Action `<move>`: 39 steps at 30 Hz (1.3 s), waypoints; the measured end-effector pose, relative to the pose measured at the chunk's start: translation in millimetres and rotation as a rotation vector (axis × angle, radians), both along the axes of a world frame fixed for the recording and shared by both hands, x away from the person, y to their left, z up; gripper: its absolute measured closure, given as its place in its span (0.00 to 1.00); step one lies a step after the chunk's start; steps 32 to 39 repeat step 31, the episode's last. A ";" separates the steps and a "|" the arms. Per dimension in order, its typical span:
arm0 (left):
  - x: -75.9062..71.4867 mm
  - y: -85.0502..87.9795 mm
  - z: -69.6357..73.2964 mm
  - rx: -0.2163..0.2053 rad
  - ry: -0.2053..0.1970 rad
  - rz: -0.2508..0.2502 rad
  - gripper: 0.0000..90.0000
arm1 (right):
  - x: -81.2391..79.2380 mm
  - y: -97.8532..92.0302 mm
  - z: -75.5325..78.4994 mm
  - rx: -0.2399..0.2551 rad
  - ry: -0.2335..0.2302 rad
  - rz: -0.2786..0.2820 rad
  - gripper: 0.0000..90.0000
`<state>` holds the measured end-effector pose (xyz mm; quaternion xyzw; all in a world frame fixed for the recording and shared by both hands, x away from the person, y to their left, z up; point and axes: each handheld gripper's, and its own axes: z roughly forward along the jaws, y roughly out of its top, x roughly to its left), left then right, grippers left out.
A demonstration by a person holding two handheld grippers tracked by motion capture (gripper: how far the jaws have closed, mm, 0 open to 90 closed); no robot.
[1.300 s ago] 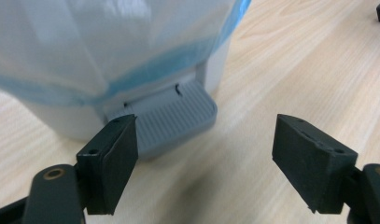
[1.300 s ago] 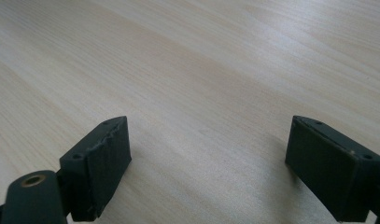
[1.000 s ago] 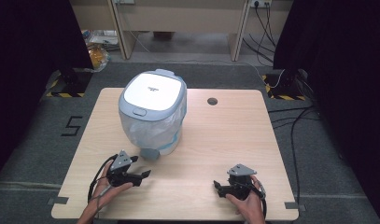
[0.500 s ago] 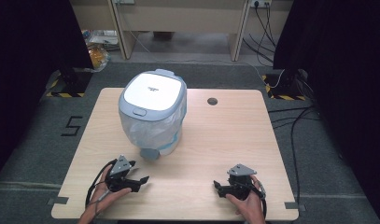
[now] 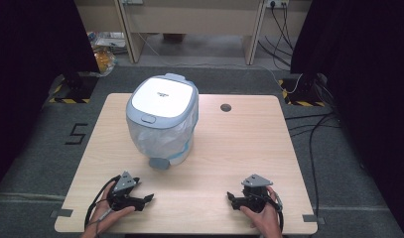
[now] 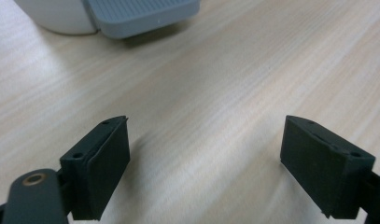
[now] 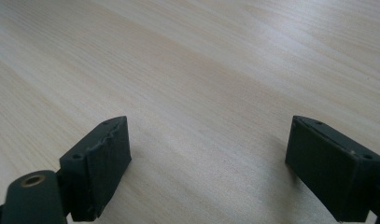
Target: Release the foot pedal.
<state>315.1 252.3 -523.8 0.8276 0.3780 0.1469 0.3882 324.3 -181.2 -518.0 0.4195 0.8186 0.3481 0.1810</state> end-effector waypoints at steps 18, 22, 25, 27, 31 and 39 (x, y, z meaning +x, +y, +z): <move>-17.7 7.3 -0.9 0.023 -0.004 0.031 0.16 | 0.0 0.1 -0.1 -0.002 -0.001 0.000 0.16; -17.8 7.3 -1.0 0.023 -0.004 0.032 0.16 | 0.0 0.1 -0.1 -0.002 -0.001 0.000 0.16; -17.8 7.2 -1.0 0.022 -0.004 0.032 0.16 | -0.1 0.1 -0.1 -0.002 -0.001 0.000 0.16; -17.8 7.3 -1.0 0.022 -0.004 0.031 0.16 | 0.0 0.1 -0.1 -0.002 -0.001 0.000 0.16; -17.8 7.3 -1.0 0.022 -0.004 0.031 0.16 | 0.0 0.1 -0.1 -0.002 -0.001 0.000 0.16; -17.8 7.3 -1.0 0.022 -0.004 0.031 0.16 | 0.0 0.1 -0.1 -0.002 -0.001 0.000 0.16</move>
